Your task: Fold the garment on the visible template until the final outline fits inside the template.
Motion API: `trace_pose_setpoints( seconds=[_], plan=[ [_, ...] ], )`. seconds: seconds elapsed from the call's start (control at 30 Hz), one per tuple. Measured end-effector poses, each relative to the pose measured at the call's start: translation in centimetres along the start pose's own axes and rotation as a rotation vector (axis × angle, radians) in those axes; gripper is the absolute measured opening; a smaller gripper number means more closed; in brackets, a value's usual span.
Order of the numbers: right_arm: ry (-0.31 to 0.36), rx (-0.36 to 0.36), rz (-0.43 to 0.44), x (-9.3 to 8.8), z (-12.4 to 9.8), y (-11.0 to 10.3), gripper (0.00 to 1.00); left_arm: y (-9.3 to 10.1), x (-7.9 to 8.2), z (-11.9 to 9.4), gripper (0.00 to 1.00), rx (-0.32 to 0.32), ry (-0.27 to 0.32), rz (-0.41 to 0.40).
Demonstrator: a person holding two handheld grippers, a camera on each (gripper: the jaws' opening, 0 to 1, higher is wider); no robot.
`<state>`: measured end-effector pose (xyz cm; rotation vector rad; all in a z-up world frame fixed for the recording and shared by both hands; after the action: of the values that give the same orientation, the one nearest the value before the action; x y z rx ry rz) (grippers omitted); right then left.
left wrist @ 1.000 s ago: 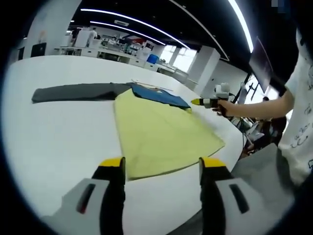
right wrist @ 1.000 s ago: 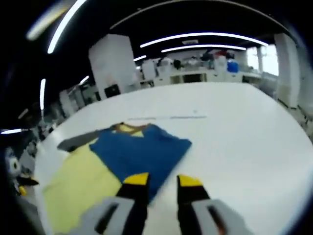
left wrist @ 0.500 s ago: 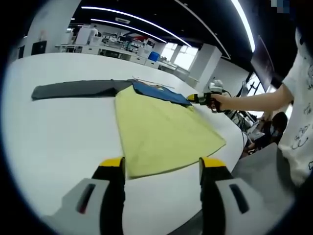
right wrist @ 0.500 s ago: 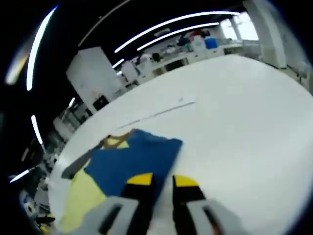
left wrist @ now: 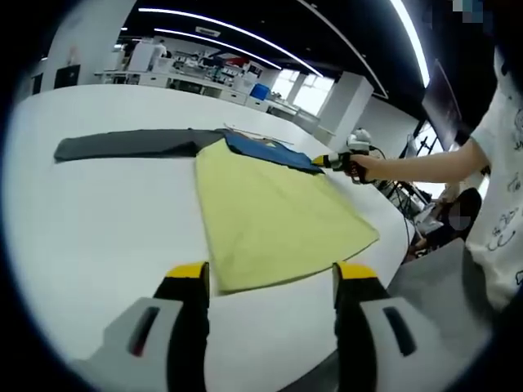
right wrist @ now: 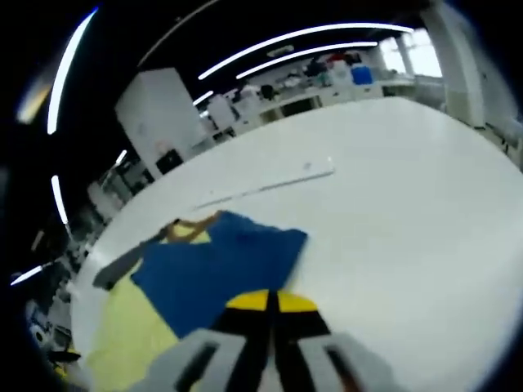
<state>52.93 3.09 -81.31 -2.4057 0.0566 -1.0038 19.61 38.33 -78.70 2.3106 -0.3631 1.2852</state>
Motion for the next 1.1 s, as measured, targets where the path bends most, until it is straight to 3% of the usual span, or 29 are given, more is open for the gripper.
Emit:
trace_pose_setpoints(
  seconds=[0.23,0.83,0.97,1.1],
  plan=[
    [0.002,-0.012,-0.018,0.9,0.9,0.5,0.0,-0.1,0.1,0.1,0.58,0.0,0.001,-0.002],
    [0.001,-0.006,-0.072,0.7,0.2,-0.1,0.01,-0.6,0.8,-0.5,0.59,0.016,0.033,-0.019],
    [0.019,0.053,-0.114,1.2,0.0,-0.9,0.16,-0.6,1.1,-0.5,0.59,0.015,0.053,-0.034],
    [0.013,0.114,-0.233,0.5,-1.5,-2.4,0.33,-0.6,1.1,-0.3,0.6,0.01,0.057,-0.034]
  ],
)
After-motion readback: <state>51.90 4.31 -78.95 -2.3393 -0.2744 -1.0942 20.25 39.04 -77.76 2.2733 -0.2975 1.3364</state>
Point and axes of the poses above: the point that each gripper's makers call its tool centre point, and the gripper's own axes: z roughly forward along the fingers, y roughly to its right, x roughly out of its top, the point moved 3 cm from there along -z, roughly backward along the fingers, and after that the axes turned 10 degrees about z, right-handed, at the moved point
